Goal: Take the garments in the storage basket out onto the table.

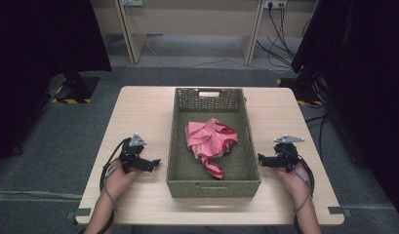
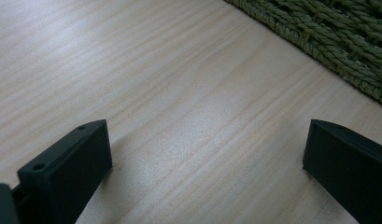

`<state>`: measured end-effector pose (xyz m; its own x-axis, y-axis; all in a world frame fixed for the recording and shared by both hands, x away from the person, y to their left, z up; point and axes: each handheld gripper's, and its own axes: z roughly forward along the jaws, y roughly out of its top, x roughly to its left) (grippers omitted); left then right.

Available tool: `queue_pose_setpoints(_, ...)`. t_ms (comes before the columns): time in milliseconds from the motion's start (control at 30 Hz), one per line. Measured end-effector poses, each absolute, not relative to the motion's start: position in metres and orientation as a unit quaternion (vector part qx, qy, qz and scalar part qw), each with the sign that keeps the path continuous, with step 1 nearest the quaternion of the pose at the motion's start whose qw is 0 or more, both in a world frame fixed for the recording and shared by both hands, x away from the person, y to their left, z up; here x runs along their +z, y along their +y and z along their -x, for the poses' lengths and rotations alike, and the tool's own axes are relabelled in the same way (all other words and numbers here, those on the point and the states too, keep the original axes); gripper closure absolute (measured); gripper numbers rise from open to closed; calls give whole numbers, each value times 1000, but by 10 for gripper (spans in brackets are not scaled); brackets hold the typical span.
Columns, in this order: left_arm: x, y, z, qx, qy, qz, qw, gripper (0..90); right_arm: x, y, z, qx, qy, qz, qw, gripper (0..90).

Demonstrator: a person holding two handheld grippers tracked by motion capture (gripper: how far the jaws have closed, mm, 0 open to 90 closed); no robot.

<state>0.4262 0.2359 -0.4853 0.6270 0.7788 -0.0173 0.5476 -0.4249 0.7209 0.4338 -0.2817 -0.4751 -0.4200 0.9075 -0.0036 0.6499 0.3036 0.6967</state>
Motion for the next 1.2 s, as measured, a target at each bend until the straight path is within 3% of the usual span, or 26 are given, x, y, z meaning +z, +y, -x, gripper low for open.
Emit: queue_pose_setpoints(1200,-485,236,-426,162,400,-828,357,4,-447,-274,-431,341,776,-484,216,167)
